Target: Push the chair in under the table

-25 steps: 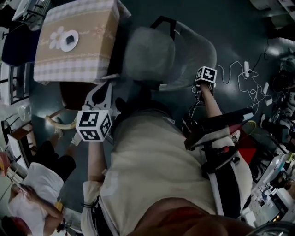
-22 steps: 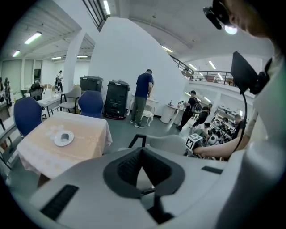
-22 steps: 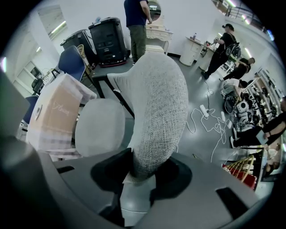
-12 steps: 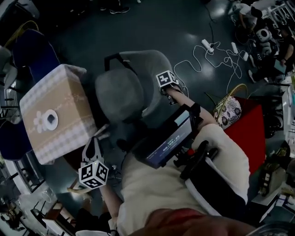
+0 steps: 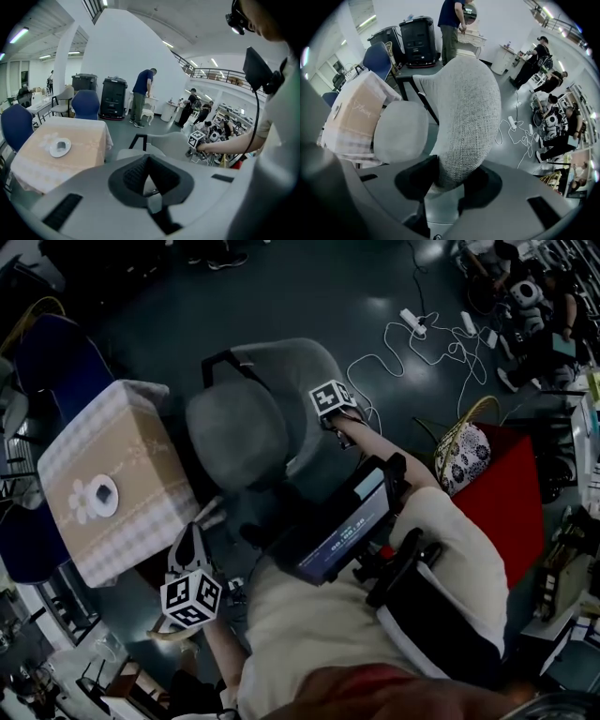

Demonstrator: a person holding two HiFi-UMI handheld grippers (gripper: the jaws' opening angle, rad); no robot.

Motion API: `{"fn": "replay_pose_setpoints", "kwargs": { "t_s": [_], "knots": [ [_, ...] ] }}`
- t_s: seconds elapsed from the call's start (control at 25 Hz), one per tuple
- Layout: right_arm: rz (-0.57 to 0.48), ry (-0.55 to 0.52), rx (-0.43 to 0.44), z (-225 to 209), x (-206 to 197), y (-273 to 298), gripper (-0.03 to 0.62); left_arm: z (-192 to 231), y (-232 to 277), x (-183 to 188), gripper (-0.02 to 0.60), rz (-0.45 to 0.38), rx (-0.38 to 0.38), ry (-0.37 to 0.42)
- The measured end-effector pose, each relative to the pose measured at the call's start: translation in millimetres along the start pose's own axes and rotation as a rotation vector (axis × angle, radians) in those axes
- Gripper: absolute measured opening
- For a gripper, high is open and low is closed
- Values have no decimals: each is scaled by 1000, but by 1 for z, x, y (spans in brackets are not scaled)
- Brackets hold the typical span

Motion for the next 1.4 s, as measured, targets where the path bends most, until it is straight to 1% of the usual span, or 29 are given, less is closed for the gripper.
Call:
{"fn": "replay_pose_setpoints", "kwargs": {
  "t_s": [0.2,0.4,0.68,1.4],
  "knots": [
    [3,-18,-15,8,3,1,149,-5,17,5,8,10,-45,30],
    [-4,-21,-12,16,1,3,149,-13,28,8,8,14,-81,62],
    [0,-14,-18,16,0,0,149,-14,29,4,8,27,-85,58],
    [19,1,-11,23,-1,-1,149,-9,29,6,8,31,-76,49]
  ]
}}
Point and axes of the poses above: the fingertips, and each gripper's own axes: y forward along the fingers, z to its left, x out of its top, the point moved 4 cm from there along -y, backward along the fingers, and after that the axes turned 7 degrees about x, right-handed, at the moved point
